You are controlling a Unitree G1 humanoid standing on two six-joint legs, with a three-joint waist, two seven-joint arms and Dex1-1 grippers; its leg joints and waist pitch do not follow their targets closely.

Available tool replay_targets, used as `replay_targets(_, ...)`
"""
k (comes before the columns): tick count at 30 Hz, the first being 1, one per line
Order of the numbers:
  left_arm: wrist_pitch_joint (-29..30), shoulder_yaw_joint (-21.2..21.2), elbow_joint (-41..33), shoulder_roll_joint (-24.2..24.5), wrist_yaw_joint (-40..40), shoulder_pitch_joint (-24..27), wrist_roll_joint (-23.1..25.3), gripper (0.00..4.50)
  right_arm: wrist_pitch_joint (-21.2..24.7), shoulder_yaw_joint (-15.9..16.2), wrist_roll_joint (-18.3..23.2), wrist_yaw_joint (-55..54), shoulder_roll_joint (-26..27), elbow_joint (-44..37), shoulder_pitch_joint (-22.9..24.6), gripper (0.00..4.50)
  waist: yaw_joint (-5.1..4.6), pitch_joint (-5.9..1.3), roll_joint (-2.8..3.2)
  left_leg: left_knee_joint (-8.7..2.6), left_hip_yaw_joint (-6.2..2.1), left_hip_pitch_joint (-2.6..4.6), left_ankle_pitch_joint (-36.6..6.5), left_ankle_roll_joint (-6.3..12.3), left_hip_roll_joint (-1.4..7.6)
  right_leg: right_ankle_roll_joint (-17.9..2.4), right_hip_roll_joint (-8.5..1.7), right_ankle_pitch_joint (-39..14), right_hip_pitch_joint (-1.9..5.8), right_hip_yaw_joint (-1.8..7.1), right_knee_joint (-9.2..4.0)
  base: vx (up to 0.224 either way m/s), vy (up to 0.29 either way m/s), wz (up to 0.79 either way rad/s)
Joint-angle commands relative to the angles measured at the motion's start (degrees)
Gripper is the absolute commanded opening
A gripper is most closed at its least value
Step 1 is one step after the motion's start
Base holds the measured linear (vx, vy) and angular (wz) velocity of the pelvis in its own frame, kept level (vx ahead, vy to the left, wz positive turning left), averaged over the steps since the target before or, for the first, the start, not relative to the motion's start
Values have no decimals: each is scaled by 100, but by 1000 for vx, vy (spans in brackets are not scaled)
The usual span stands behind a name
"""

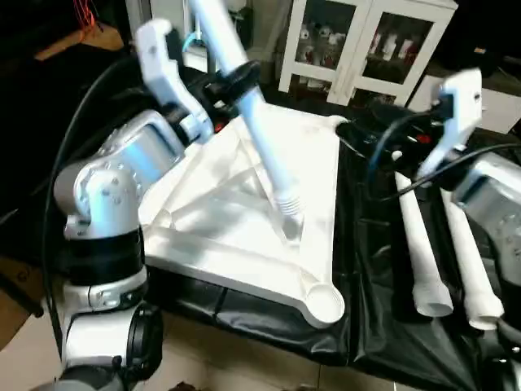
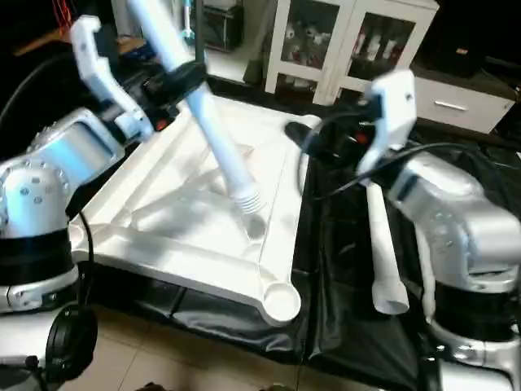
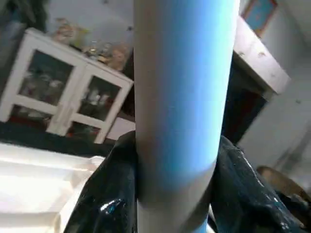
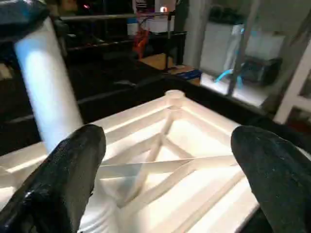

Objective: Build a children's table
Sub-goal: Pick table leg

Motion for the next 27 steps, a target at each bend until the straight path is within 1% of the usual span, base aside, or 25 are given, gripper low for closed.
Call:
replay_targets(1,75,-112,-56,-15,-126,-145,-138,174,193,-131,229,100,-87,-39,-125,450,29,-416,-16,-439,-104,44,77,205,339,-1305,-381,-557,367,264,-336,0,0,0)
replay_targets(2,93,-118,-81,-38,-198,-172,-206,174,329,-134,355,197,-106,-73,-142,450,24,-411,-14,-441,-101,45,50,200,340,-1309,-375,-618,360,262,-347,0,0,0)
replay_targets(3,97,-141,-114,-37,-287,-173,-257,174,419,-126,439,271,-115,-111,-135,450,28,-409,-25,-439,-94,60,-23,202,335,-1312,-369,-712,354,261,-357,0,0,0)
replay_targets(4,92,-198,-166,-14,-416,-159,-293,174,518,-122,552,354,-113,-166,-117,450,31,-402,-18,-446,-93,55,-88,196,338,-1296,-370,-820,349,263,-372,0,0,0)
replay_targets(5,110,-244,-197,11,-520,-142,-325,174,581,-135,658,416,-105,-195,-105,450,33,-400,-11,-451,-96,62,-109,185,346,-1288,-373,-862,341,260,-378,0,0,0)
replay_targets(6,137,-306,-225,49,-652,-122,-371,174,668,-158,803,495,-100,-214,-104,450,32,-400,-26,-451,-96,71,-145,174,352,-1269,-369,-919,333,256,-380,0,0,0)
replay_targets(8,139,-392,-250,106,-846,-100,-413,174,746,-177,944,574,-101,-222,-110,450,39,-397,-27,-457,-97,69,-153,162,349,-1230,-371,-985,326,256,-388,0,0,0)
replay_targets(10,161,-667,-318,281,-1272,-78,-395,174,793,-72,1066,791,-229,-293,-50,450,50,-394,-22,-467,-101,72,-183,114,355,-1157,-373,-1101,322,253,-392,0,0,0)
replay_targets(13,230,-839,-396,382,-1536,-105,-426,174,774,90,1000,903,-336,-336,-1,450,59,-384,-15,-468,-89,79,-210,23,354,-1143,-368,-1125,303,257,-396,0,0,0)
replay_targets(14,255,-915,-457,414,-1650,-119,-453,174,790,145,998,929,-357,-350,10,450,58,-383,-19,-471,-88,74,-219,12,354,-1141,-370,-1140,307,260,-398,0,0,0)
replay_targets(15,281,-1056,-558,464,-1825,-145,-494,174,824,308,964,1013,-426,-410,43,450,56,-384,-21,-477,-95,64,-205,-10,358,-1125,-374,-1155,316,257,-395,0,0,0)
replay_targets(16,291,-1110,-591,480,-1881,-157,-512,174,838,399,933,1061,-466,-447,61,450,61,-390,-23,-474,-100,62,-203,-24,361,-1109,-377,-1141,323,259,-387,0,0,0)
replay_targets(17,291,-1110,-591,480,-1881,-157,-512,174,838,399,933,1061,-466,-447,61,450,60,-384,-20,-477,-102,59,-213,-33,361,-1110,-380,-1150,323,259,-386,0,0,0)
replay_targets(18,305,-1220,-613,465,-1931,-225,-510,174,871,610,897,1166,-523,-546,116,450,55,-381,-25,-476,-100,51,-256,-42,357,-1092,-378,-1201,326,261,-397,0,0,0)
replay_targets(19,305,-1220,-613,465,-1931,-225,-510,174,871,610,897,1166,-523,-546,116,450,59,-382,-28,-474,-101,52,-252,-40,356,-1080,-381,-1217,328,263,-403,0,0,0)
replay_targets(21,313,-1263,-614,437,-1969,-265,-524,174,898,744,881,1189,-556,-591,149,450,54,-378,-29,-478,-103,49,-274,-60,358,-1057,-381,-1282,321,264,-411,0,0,0)
replay_targets(24,262,-1338,-613,474,-2129,-325,-534,173,862,1040,741,1224,-646,-611,236,450,59,-377,-31,-477,-107,46,-286,-90,360,-1014,-384,-1355,321,265,-417,0,0,0)
replay_targets(26,257,-1343,-607,480,-2155,-344,-531,173,856,1090,709,1222,-658,-613,255,450,55,-378,-29,-479,-113,41,-283,-100,361,-1010,-385,-1369,320,263,-414,0,0,0)
replay_targets(27,256,-1343,-595,495,-2217,-389,-542,173,852,1174,665,1215,-676,-619,285,450,53,-380,-38,-477,-112,41,-278,-104,361,-1009,-385,-1355,319,264,-412,0,0,0)
